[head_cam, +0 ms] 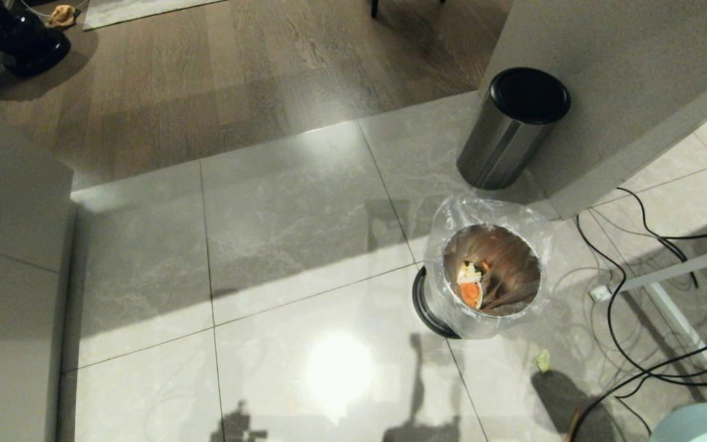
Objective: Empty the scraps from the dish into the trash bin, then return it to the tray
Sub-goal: Put the bowl back to the table
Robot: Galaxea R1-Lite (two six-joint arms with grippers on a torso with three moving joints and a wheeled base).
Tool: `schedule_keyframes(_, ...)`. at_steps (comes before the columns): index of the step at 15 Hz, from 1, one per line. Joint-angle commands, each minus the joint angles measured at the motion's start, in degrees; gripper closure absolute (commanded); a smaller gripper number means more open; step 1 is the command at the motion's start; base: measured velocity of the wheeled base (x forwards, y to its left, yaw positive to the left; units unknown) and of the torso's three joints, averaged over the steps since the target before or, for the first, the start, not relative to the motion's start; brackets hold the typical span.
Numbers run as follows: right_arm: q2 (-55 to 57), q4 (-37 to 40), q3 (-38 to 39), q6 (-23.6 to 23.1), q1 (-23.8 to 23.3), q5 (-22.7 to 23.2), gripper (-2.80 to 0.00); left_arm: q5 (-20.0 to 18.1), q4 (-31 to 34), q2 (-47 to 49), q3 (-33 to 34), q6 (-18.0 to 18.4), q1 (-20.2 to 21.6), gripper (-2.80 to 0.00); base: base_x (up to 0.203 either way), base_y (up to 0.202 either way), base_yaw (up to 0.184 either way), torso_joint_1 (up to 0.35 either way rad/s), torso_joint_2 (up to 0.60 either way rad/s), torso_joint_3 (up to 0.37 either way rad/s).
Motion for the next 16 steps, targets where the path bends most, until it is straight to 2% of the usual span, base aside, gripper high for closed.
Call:
schedule_keyframes(1,-5.54,0.63,0.0,0.25,0.03,0.06,0.0,0.02,-0.05,0.06,0.0,-0.06,-0.05,0.0,0.0,0.0,0.0,0.0,0.0,0.0)
schedule_keyframes(16,-7.84,1.52,0.0,2.08,0.03,-0.03,0.0,0.02,-0.05,0.06,0.0,-0.06,0.02,0.0,0.0,0.0,0.0,0.0,0.0,0.0)
